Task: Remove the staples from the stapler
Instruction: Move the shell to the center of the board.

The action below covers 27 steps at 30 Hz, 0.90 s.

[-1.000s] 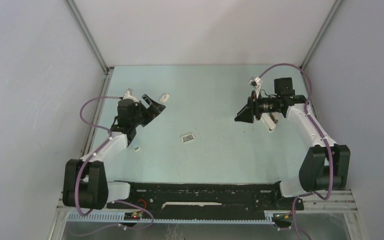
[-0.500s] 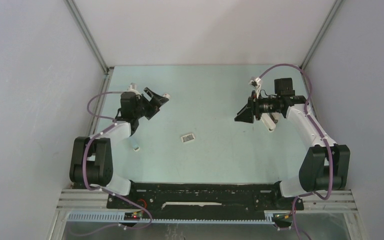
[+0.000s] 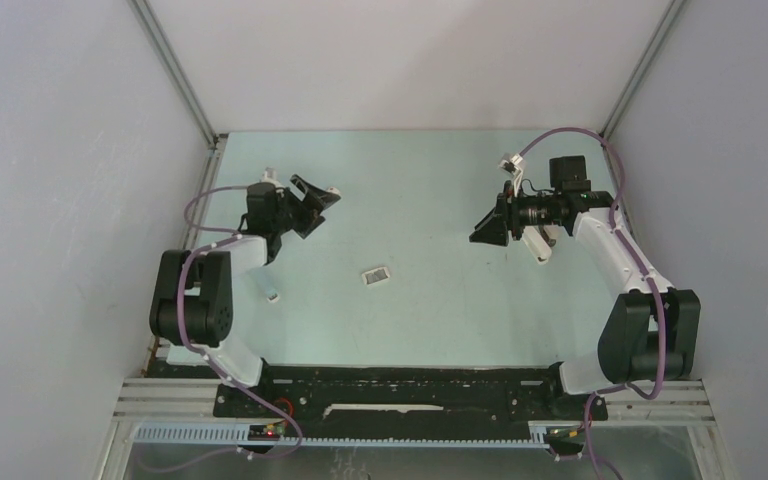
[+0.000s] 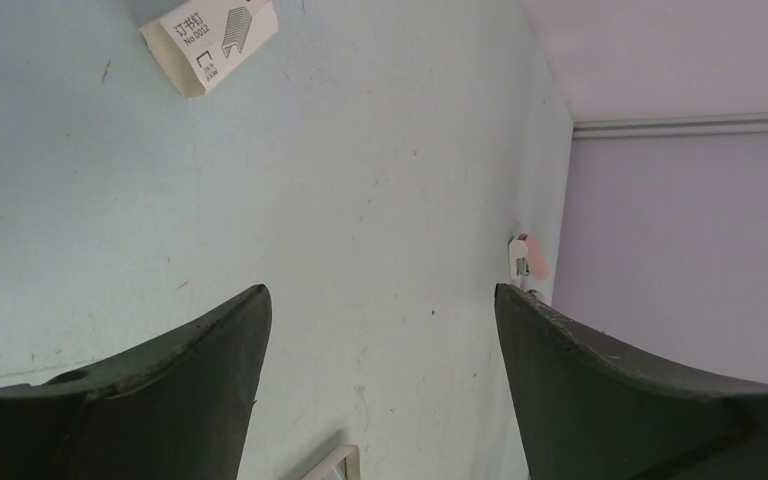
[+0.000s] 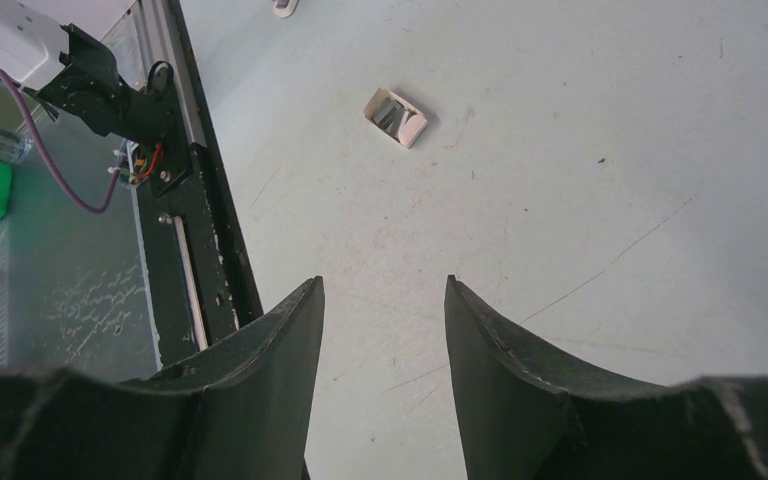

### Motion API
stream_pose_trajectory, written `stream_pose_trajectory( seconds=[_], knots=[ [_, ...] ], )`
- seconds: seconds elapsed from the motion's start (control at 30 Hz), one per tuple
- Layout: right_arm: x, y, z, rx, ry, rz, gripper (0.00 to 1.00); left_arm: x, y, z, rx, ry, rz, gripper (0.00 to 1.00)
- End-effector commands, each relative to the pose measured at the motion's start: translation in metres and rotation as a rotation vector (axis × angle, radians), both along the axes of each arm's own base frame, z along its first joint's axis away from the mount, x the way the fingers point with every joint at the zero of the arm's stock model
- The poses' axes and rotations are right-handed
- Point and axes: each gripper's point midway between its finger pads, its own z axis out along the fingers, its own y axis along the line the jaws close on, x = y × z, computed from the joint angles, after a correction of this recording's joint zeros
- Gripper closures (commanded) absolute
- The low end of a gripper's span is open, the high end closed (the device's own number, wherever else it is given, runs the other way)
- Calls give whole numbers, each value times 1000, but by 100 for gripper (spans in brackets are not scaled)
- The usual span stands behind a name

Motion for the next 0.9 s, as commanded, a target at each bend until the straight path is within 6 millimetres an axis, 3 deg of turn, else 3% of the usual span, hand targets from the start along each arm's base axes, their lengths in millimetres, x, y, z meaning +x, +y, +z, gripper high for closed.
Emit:
stream_pose_trajectory(
  seconds=[0.0, 0.3, 0.4, 0.87],
  knots=[
    [1, 1, 4, 28, -7, 8, 43, 25, -2, 25, -58, -77, -1, 13],
    [2, 2, 1, 34, 6, 12, 43, 47, -2, 15, -152, -48, 63, 17],
    [2, 1, 1, 35, 7, 13, 43, 57, 0, 12, -181, -31, 101, 24],
    [2, 1, 1, 34, 7, 11, 43, 86, 36, -21, -110, 76, 289, 35]
  ],
)
